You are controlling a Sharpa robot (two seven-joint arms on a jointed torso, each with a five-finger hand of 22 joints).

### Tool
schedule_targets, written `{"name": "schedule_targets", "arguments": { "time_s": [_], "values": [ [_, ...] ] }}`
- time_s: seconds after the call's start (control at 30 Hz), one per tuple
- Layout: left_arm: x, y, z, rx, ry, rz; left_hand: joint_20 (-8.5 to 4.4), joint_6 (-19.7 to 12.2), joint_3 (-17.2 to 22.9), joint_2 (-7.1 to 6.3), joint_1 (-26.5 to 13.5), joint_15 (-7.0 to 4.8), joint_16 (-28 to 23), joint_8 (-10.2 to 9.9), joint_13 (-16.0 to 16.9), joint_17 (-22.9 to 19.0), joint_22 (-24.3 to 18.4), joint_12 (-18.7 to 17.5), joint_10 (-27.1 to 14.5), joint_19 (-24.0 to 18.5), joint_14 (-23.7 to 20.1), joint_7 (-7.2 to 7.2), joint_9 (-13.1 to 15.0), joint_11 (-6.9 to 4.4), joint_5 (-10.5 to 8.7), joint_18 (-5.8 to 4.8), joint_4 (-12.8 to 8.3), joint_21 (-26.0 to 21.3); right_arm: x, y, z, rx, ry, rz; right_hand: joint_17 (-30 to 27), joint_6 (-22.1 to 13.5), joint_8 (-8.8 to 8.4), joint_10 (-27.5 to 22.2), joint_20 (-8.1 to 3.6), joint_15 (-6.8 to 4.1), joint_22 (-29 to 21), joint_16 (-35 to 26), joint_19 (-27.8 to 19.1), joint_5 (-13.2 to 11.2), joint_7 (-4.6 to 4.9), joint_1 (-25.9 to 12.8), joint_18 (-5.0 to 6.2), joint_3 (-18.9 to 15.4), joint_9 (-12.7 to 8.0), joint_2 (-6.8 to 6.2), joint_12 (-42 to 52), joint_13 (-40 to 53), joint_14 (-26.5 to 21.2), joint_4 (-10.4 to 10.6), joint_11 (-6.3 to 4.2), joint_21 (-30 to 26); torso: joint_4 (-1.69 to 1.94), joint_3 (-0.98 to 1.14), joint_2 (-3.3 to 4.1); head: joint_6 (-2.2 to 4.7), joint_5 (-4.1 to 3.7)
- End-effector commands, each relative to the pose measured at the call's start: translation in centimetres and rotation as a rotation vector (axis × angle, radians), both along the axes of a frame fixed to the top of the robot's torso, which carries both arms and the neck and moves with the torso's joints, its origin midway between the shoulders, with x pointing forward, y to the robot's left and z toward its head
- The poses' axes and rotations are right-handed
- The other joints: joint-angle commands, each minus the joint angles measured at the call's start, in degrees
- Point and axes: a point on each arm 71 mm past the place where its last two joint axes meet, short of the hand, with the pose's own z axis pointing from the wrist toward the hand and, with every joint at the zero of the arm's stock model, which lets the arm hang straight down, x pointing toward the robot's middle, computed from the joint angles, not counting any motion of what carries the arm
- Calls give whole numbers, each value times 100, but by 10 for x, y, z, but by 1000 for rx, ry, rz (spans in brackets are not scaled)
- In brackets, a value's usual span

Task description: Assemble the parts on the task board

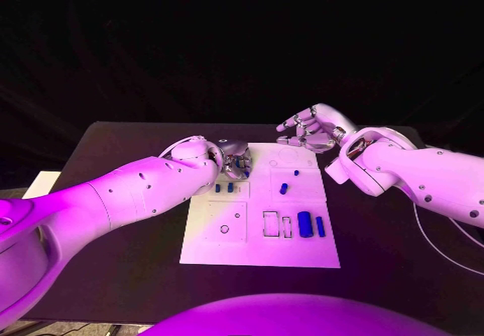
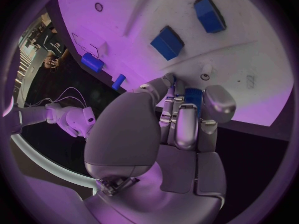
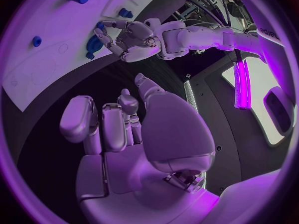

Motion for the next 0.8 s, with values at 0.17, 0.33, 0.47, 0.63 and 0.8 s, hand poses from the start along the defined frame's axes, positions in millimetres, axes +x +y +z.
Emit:
{"name": "schedule_targets", "arguments": {
  "time_s": [0.17,0.33,0.47,0.63,0.8],
  "values": [
    [-3,2,-6,2,0,-1,-46,195,109,63,8,-57,22,-6,31,-13,51,-70,199,55,155,-18,9,-46,9,-103,-119,64,-1,2,0,-2,2,20,4,-19,-9,-13,22,45,6,-25,-18,37,3,-11,104,-27,-4,46,-1,5,253,-6,8,-21,-2,1,-4,3,-3],
    [-3,7,-3,-27,-6,15,-50,214,112,44,-29,-55,20,-24,30,-29,56,-109,224,53,153,-6,4,-40,3,-103,-138,63,-1,2,0,-2,2,19,3,-16,-7,-8,22,45,4,-26,-18,38,3,-11,104,-30,-3,49,8,11,253,-4,8,-23,-2,-1,-6,8,-14],
    [-3,14,3,-54,-5,35,-50,217,113,35,-45,-53,14,-34,30,-45,66,-127,232,53,150,-1,0,-38,3,-106,-146,74,0,1,-1,-3,2,16,1,-14,-6,-7,22,45,8,-28,-16,39,3,-12,104,-31,-3,52,8,11,253,-2,8,-21,5,6,-21,4,10],
    [-5,24,18,-94,-8,55,-50,224,116,29,-63,-50,14,-46,30,-50,72,-147,244,53,149,7,-3,-35,3,-108,-154,78,1,-1,-1,-5,1,10,1,-14,-6,-7,22,45,9,-28,-16,39,3,-12,103,-31,-3,52,8,11,253,-2,8,-20,19,20,-37,12,17],
    [-7,39,30,-113,-21,68,-49,240,118,22,-79,-49,13,-54,33,-61,93,-164,270,56,147,9,-6,-36,3,-113,-168,102,3,-2,-2,-6,0,3,1,-14,-6,-7,22,45,9,-28,-16,39,3,-12,103,-31,-3,52,8,11,253,-2,8,-20,20,23,-29,41,83]
  ]
}}
